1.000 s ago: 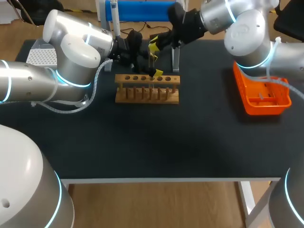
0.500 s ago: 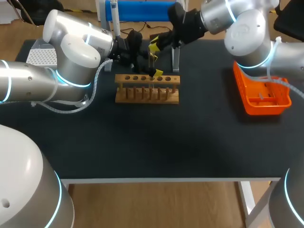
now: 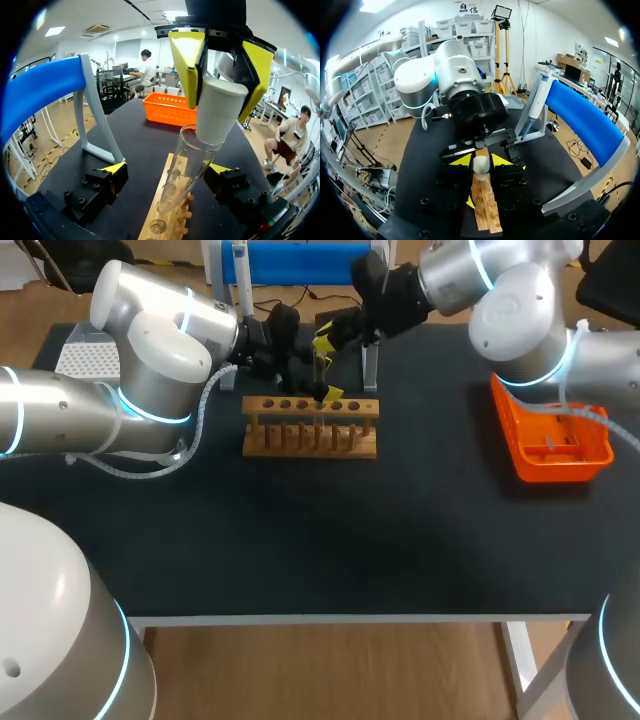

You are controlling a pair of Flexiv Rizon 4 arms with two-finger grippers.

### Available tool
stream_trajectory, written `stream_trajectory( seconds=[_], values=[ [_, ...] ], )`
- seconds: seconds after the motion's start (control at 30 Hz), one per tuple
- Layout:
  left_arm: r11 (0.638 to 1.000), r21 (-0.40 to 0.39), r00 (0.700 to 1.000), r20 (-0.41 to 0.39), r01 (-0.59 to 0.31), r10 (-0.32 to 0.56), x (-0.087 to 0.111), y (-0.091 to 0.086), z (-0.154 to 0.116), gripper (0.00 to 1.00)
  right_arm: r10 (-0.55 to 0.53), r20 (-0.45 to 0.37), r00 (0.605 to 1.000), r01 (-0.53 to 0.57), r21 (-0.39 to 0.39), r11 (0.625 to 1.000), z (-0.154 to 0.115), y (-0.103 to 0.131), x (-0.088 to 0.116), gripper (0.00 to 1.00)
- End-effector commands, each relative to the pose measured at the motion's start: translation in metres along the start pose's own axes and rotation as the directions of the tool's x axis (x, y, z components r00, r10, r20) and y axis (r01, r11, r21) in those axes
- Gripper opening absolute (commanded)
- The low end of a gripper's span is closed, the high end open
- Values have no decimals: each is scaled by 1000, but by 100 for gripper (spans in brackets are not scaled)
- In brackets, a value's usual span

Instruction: Invert the test tube, pick up the pipette, mount the tip to pipette, aspirate from beaker and dispense into the tube, eject the tip, return the pipette, and cap with the stopper.

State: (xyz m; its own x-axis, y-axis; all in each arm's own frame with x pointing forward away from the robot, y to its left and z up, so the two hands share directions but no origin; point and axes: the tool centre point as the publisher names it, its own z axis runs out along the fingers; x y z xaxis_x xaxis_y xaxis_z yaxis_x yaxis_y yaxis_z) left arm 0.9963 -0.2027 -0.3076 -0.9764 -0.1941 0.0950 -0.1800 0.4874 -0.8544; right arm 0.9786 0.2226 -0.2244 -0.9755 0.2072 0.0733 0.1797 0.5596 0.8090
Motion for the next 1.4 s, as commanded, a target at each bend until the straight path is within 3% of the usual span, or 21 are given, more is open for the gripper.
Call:
stream_trajectory(
  seconds=[0.03, 0.6, 1.4],
  values=[
    [1000, -1, 1000, 1, 1, -1, 0, 0, 0, 100, 1, 0, 1000, -1, 8, 1000, 2, -3, -1, 0],
    [1000, -1, 1000, 1, 1, -1, 0, 0, 0, 100, 4, 8, 1000, -4, -39, 999, -4, 11, -1, 0],
    [1000, -1, 1000, 1, 1, -1, 0, 0, 0, 100, 11, 13, 1000, -11, -3, 1000, 5, -3, -2, 0]
  ],
)
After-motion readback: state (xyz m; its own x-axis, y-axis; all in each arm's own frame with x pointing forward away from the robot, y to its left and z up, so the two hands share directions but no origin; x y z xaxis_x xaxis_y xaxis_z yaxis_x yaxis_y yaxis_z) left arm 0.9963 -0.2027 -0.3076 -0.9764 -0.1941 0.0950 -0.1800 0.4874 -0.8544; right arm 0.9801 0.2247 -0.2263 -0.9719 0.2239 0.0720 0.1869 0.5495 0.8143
